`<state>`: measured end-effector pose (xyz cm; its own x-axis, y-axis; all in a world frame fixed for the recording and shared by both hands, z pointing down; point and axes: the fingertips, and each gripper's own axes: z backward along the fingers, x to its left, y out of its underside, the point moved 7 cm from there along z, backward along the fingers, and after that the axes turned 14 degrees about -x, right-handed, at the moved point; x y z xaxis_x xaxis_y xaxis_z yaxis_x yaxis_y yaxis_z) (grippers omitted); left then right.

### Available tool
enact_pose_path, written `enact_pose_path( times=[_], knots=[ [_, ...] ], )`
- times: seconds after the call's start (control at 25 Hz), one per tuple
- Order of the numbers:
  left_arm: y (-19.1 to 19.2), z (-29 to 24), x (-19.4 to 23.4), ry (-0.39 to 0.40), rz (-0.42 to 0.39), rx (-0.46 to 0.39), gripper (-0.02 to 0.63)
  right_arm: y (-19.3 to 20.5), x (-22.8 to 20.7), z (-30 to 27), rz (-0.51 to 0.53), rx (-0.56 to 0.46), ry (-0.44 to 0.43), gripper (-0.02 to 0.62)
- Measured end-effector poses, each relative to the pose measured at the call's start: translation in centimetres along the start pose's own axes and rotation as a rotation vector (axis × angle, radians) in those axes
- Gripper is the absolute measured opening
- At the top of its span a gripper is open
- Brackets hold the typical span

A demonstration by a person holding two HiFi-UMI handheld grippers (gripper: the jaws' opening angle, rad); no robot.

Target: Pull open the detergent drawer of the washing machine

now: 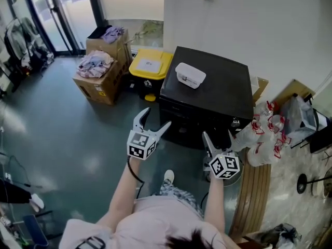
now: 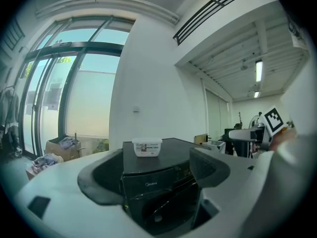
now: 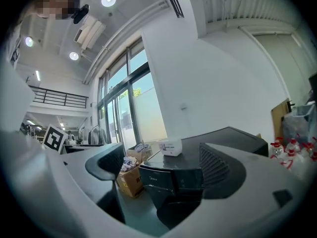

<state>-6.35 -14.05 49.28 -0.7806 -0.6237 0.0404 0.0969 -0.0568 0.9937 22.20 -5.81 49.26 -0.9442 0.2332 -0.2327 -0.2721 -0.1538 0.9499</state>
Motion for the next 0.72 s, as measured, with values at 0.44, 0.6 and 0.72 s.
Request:
enact_pose_path(
  times=[0.44,0.6,0.72],
  knots=[
    [1.2,-8.4,4.3,-0.045,0.013,0.021,0.402,1.3,-3.8,-10.4,-0.014,0.028,-0.042,0.476],
    [1.7,-9.7,5.7,-0.041,0.019,0.033,0.402,2.1,-3.7,-12.7,-0.012,0.052,-0.044,0.476],
    [1.7,-10.7,6.6,-0.034,0.023,0.034,0.402,2.3,-3.3,-14.4,-0.002,0.061,-0.053,0.476]
  ],
)
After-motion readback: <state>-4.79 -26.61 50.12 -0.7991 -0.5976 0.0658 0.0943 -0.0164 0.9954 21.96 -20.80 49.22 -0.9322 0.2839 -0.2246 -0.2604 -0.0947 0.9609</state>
